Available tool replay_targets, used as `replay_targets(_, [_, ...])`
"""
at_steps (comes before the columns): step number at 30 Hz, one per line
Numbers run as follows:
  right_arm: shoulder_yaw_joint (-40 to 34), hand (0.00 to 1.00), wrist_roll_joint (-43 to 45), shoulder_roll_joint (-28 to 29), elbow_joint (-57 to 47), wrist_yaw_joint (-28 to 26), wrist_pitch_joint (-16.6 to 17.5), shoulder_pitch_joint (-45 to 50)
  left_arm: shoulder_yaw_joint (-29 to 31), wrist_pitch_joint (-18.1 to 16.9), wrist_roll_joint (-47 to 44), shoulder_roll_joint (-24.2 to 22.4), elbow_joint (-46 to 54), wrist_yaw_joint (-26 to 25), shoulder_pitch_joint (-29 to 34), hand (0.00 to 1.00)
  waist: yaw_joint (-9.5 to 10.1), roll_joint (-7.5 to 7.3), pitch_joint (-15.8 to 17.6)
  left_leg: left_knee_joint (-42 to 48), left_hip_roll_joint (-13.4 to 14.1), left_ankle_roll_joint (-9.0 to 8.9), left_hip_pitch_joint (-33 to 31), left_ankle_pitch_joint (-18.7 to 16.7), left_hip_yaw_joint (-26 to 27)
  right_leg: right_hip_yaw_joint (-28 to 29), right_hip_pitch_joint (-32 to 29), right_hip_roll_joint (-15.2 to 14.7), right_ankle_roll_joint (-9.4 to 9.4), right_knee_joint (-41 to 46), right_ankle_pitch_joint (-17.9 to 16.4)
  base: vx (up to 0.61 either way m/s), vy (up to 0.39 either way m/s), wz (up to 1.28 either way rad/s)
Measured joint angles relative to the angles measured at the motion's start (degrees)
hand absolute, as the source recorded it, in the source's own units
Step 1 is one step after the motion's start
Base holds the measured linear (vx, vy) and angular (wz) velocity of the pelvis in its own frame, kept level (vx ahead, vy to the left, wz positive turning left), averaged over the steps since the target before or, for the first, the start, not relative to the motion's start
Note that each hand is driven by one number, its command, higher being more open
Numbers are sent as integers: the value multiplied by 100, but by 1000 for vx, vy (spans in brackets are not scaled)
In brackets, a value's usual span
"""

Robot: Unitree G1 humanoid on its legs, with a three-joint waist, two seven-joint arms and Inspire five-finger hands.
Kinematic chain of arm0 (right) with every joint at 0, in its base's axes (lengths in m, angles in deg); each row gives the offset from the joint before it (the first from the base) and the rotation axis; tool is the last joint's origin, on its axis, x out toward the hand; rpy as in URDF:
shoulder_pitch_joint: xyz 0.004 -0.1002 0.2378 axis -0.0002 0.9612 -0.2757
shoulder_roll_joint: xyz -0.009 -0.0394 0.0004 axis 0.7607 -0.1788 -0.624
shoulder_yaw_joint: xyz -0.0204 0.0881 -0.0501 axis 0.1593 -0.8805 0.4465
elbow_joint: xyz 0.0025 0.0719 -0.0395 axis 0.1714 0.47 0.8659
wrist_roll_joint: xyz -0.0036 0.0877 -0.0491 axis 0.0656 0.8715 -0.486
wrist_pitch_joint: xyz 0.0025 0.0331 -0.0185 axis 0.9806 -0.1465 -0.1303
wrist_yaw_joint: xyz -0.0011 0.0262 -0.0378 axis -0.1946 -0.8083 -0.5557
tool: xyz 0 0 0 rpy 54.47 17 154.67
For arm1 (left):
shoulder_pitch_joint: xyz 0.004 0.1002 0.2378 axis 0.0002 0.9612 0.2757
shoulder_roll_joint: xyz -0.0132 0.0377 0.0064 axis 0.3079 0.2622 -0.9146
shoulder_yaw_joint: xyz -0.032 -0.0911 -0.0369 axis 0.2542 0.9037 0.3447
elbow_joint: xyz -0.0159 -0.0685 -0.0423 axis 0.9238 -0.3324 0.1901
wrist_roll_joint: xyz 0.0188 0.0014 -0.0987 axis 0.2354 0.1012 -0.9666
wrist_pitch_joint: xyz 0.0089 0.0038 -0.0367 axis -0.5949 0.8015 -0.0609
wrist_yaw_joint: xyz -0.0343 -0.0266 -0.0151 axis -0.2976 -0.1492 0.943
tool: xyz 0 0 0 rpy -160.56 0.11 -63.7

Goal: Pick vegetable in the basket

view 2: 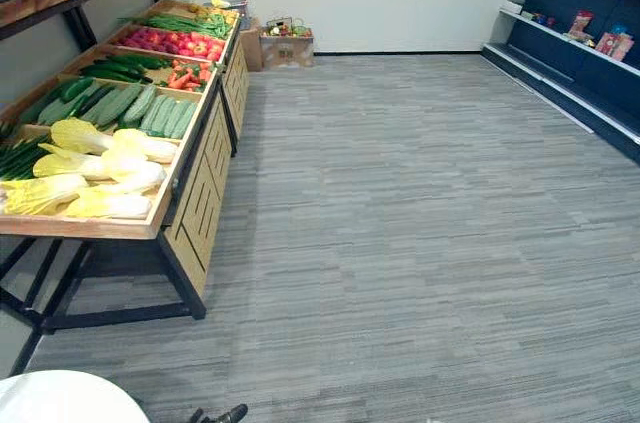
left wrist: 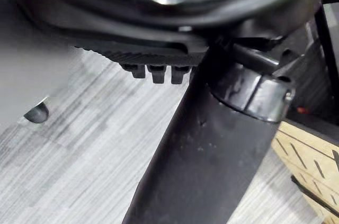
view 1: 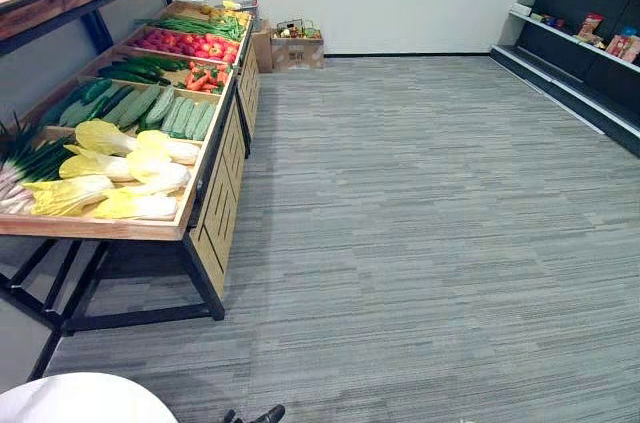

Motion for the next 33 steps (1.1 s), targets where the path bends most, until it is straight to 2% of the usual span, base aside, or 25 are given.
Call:
replay_targets(10, [-41,0,93,1,104,44,70,-4,4,2,55,-13,0,-2,55,100,-11,34,-89,-47,-46,29,-98,20,-119,-156,-68,-55,38,-3,-27,-1,5,7])
replay_targets(16, [-182,0,121,44,124,256,11,-12,9,60,229,-50,-1,-90,53,100,-19,99,-146,-139,-98,55,-65,36,-151,-259,-60,-101,74,-7,-14,13,19,4])
replay_targets(25, [-341,0,98,117,207,384,-4,-60,11,130,230,-54,-58,-206,56,100,-16,111,-150,-166,-127,64,218,38,-14,-237,155,-139,145,1,42,-46,11,-7])
replay_targets(29, [-335,0,98,114,195,396,-2,-36,18,123,94,-88,-38,-268,111,100,-10,118,-83,-63,-92,125,456,-8,113,-126,300,-183,148,197,32,-89,22,-13])
replay_targets(30, [-335,0,98,110,194,394,4,-62,18,122,81,-102,10,-274,130,100,-6,120,-59,32,-80,137,428,-42,152,-96,218,-209,148,378,-27,-170,35,-25])
replay_targets(33, [-378,0,310,146,49,387,90,-47,17,117,56,-91,175,-264,180,100,-15,69,135,287,-180,234,394,-236,167,-91,-280,-516,250,1679,-719,-172,36,-5])
